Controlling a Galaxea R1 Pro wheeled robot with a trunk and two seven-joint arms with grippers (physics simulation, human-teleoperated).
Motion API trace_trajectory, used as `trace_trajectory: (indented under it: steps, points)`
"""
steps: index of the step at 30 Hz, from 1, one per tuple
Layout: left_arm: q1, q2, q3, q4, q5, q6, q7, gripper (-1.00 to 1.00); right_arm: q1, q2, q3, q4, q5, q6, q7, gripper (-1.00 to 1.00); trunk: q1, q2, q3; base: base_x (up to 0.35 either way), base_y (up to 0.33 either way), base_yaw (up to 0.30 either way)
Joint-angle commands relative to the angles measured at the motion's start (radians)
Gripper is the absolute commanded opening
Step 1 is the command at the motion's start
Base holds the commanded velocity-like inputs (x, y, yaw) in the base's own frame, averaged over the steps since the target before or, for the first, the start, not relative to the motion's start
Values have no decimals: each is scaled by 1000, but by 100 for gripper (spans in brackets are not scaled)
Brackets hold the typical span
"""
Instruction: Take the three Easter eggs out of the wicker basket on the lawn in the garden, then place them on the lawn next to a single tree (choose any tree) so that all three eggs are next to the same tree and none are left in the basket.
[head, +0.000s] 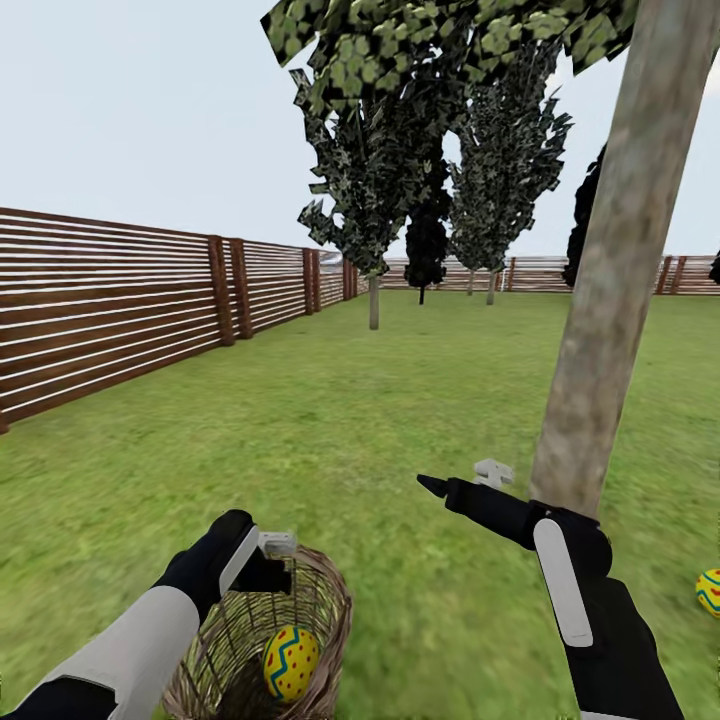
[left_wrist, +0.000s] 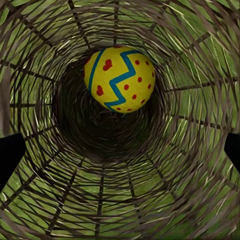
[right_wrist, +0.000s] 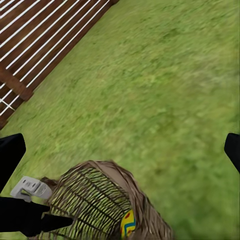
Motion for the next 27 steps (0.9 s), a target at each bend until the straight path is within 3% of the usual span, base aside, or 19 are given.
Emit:
trace_trajectory:
  steps: [1,27]
  points:
    - [-1,1,-3,-1,5,3,2,100,-1,1,-3,0,7,5,10,100,0,-1,-5,0,0,0]
    - [-2,10,-1,-8,3,-14,-26,100,-1,1,0,0,7,5,10,100,12,-7,-106,0,0,0]
